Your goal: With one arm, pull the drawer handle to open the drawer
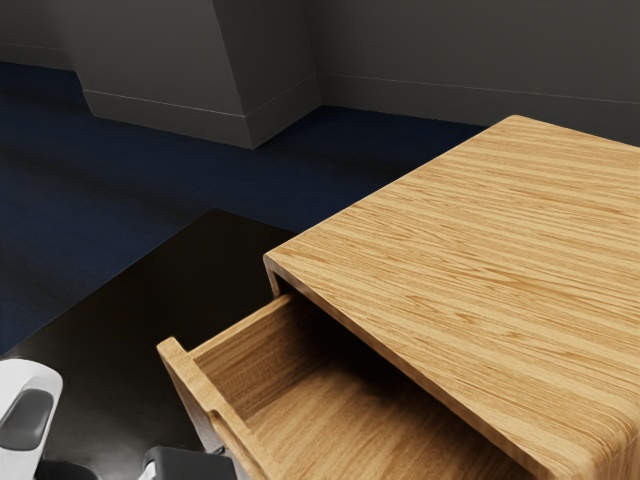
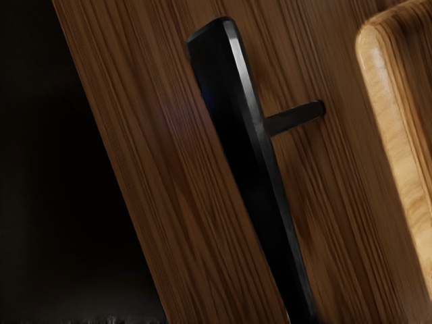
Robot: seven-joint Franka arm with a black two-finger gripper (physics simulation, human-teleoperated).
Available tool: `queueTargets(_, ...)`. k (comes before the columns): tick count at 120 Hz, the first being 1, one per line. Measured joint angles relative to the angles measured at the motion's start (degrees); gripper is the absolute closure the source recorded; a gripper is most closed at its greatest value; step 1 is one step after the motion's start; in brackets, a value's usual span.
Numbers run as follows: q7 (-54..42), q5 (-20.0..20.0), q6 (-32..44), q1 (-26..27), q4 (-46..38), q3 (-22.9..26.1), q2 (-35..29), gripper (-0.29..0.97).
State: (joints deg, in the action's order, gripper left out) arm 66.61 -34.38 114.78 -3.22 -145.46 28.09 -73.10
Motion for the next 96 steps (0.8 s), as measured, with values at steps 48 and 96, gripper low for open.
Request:
queueTargets(48,0.0,0.13,-5.94,0.14,-0.03,-1.65,-5.37,0.01)
queueTargets(96,0.15,0.2,-9.71,0.8,-0.56,-1.88,-8.08,0.01)
